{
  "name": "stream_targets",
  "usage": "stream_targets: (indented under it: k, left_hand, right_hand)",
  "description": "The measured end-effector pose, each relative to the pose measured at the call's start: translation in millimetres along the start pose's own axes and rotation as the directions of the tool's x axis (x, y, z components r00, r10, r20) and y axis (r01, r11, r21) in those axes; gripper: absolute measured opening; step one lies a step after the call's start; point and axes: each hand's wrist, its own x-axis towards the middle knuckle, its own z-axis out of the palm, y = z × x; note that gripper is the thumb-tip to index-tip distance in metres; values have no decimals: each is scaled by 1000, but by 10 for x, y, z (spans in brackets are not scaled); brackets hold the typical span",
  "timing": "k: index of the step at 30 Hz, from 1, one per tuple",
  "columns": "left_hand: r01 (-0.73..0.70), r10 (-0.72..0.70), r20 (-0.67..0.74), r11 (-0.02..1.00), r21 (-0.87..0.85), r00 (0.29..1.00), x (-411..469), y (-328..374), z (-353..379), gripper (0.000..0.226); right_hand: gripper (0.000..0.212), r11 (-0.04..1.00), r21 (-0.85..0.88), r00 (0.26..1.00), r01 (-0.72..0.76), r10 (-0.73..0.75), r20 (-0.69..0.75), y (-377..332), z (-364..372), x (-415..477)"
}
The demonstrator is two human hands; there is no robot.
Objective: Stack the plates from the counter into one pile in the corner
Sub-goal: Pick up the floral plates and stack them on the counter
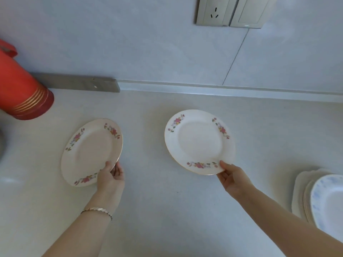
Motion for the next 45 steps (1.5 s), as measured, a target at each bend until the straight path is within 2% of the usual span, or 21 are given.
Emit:
stream_targets:
  k: [1,2,4,6,9,12,18,22,28,36,39,41,43,45]
  left_hand:
    - [6,-6,14,1000,-1,1000,-21,38,9,19]
    - [12,-12,27,1000,2,1000,-51,68,24,19]
    - [34,-36,52,999,36,998,-168,66,66,18]
    - [64,-72,91,994,83,993,-354,-55,127,18]
    - [103,-136,180,978,184,974,-693,-364,270,15]
    - [102,-205,317,944,314,926,-1045,-707,463,12]
    - [-83,-259,471,802,591,844,-1576,-1437,778,15]
    - [-202,-294,517,683,702,804,-1843,-1879,880,18]
    - [-297,-363,551,559,774,751,-2179,-2370,867,21]
    - [-339,-400,543,476,811,738,-2390,-2693,906,20]
    - [-349,-395,544,467,813,740,-2416,-2746,921,21]
    - [-347,-391,543,469,812,743,-2430,-2777,939,21]
    - [-343,-388,540,470,813,747,-2445,-2803,962,20]
    - [-343,-390,541,471,813,745,-2456,-2825,982,20]
  right_hand:
    - [58,1000,-2,999,25,-24,22,-43,-68,-27]
    - [64,999,-4,999,44,-44,29,-90,-127,-67]
    - [40,996,22,996,86,-87,7,-174,-257,-152]
    - [24,994,45,995,97,-97,0,-255,-414,-257]
    - [17,989,81,992,125,-124,-9,-386,-685,-451]
    - [17,978,67,981,196,-195,-23,-566,-1005,-685]
    - [22,931,45,915,363,-347,-205,-921,-1831,-1205]
    - [22,913,83,878,398,-354,-322,-1003,-2462,-1501]
    - [21,910,103,827,401,-311,-467,-965,-3071,-1667]
    - [19,929,84,813,361,-269,-517,-886,-3353,-1596]
    - [13,942,-15,798,335,-292,-528,-851,-3361,-1531]
    - [12,936,-218,733,278,-353,-581,-818,-3318,-1486]
    - [18,858,-481,636,180,-474,-609,-778,-3264,-1434]
    - [32,771,-627,577,113,-565,-590,-737,-3247,-1382]
